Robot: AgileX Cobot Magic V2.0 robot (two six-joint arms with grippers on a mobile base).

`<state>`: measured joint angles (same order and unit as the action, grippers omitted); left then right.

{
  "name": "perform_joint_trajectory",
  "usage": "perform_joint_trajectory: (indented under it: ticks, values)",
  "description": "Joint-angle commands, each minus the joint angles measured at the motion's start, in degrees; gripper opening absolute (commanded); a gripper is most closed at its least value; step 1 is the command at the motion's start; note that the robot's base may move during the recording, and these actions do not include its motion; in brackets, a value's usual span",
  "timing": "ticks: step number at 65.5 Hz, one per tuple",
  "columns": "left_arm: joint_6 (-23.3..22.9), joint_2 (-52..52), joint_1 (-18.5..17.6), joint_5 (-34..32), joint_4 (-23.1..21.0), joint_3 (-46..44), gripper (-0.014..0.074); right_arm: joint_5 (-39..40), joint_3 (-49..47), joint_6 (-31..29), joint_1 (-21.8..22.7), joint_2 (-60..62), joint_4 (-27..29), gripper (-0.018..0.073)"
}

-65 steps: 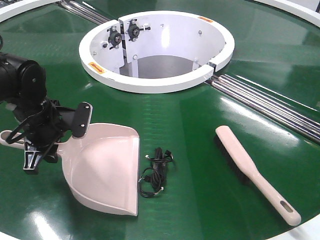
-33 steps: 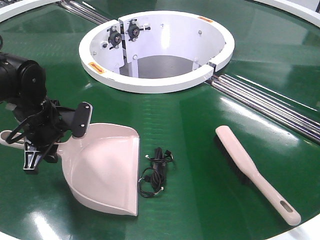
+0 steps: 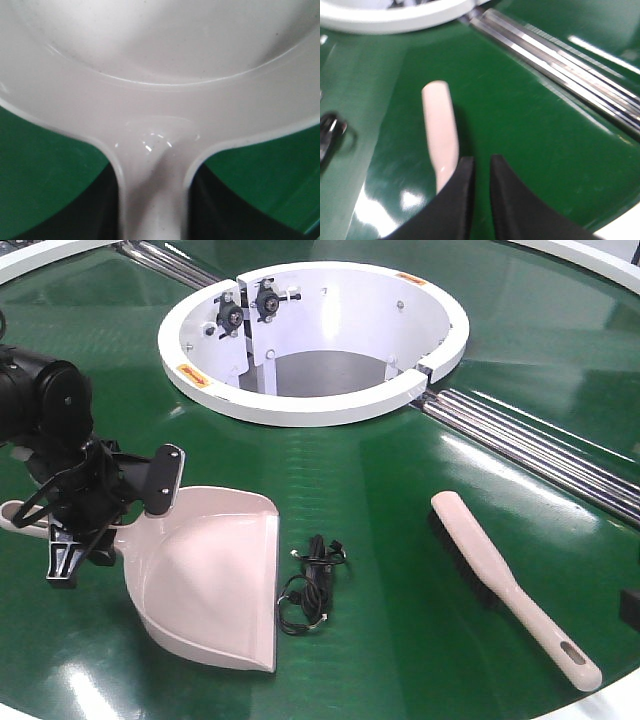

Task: Clean and inspect green conveyor with broom and dustpan
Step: 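Reach the right gripper down and grasp the beige brush handle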

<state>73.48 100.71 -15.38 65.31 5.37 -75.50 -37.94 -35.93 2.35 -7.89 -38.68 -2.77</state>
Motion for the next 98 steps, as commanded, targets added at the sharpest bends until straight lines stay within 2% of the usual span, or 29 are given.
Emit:
perform_joint_trajectory:
  ticks: [1,11,21,37,53,71,81,90,98]
  values:
    - [0.33,-2.19,-0.22,0.19,-0.7,-1.62,-0.0006,-4.68,-6.08,-1.75,-3.49,-3.67,-0.47,0.0244]
    - [0.33,-2.19,-0.22,0.19,-0.7,-1.62,-0.0006,-10.02,-11.78,-0.89,-7.0,-10.94,-0.51,0.044]
    - [0.33,-2.19,-0.22,0.19,-0.7,-1.62,-0.0006,-12.9,-16.32,-0.89,-7.74,-18.79,0.16,0.0556]
    - [0.33,-2.19,-0.22,0.19,-0.7,-1.62,-0.0006,-18.25,-20.99,-2.35,-7.74,-30.64,0.26,0.056]
    - [0.33,-2.19,-0.22,0.19,-0.7,-1.62,-0.0006,-20.31,-23.46,-3.34,-7.74,-41.17,-0.2,0.056]
    - [0.33,-2.19,-0.22,0.19,-0.7,-1.62,-0.0006,-21.81,-24.52,-3.26,-7.68,-51.19,-0.66,0.0512]
    - [0.33,-2.19,-0.22,0.19,-0.7,-1.62,-0.0006,-21.61,-24.52,-2.35,-7.68,-55.32,-1.99,0.0448]
    - [0.33,-2.19,-0.22,0.19,-0.7,-1.62,-0.0006,-21.4,-24.52,-2.35,-7.68,-57.54,-2.81,0.0337]
    - [0.33,-2.19,-0.22,0.19,-0.7,-1.62,-0.0006,-20.28,-24.59,-1.93,-7.68,-58.21,-3.37,0.0204]
